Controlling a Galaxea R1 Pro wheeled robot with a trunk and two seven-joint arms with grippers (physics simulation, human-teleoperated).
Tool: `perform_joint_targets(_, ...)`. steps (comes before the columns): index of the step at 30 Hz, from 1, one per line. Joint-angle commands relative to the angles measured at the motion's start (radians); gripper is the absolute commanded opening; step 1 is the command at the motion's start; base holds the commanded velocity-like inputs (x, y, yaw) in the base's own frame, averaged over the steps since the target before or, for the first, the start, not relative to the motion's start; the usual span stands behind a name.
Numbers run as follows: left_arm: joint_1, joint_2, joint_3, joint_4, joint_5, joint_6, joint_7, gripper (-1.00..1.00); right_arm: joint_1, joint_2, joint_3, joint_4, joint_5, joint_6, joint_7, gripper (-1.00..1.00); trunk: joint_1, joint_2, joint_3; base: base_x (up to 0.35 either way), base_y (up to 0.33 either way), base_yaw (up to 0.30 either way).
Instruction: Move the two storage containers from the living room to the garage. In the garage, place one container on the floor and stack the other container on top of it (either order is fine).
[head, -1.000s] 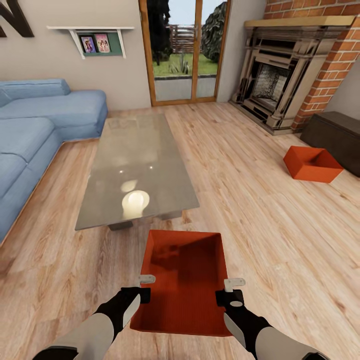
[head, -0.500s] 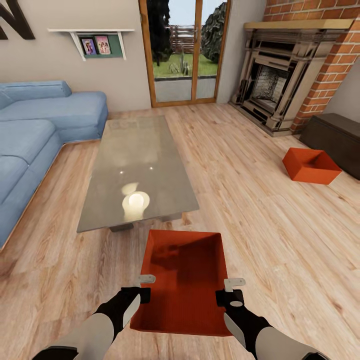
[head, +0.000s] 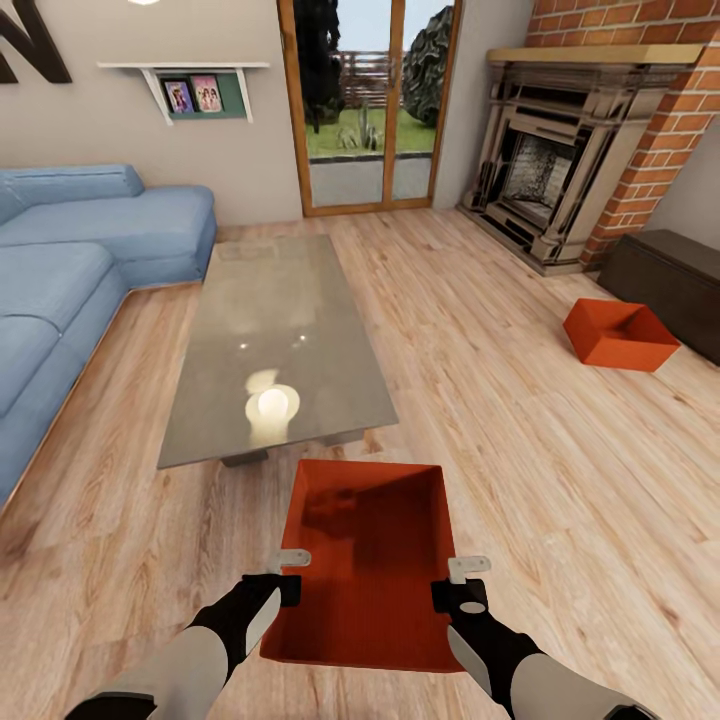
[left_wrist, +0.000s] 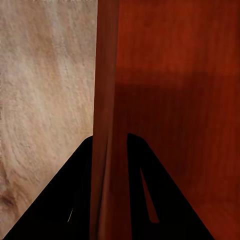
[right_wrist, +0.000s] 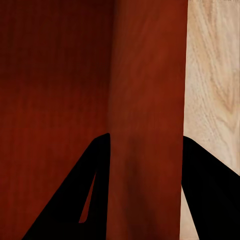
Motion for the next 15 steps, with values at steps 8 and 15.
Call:
perform_joint_targets(8,-0.001,0.001,-0.012,-0.003,-0.015,0.008,0.010,-1.00,0.000,-0.006,0.027,0.012,-0.020,-0.004,-0.010,-1.00,-0.031,0.056,0.025,0.000,0.000,0.000)
perform_joint_targets(15,0.000,0.001,-0.012,-0.002,-0.015,0.008,0.010,-1.00,0.000,-0.004,0.026,0.012,-0.023,-0.004,-0.012,-1.00,-0.058,0.105,0.046,0.000,0.000,0.000)
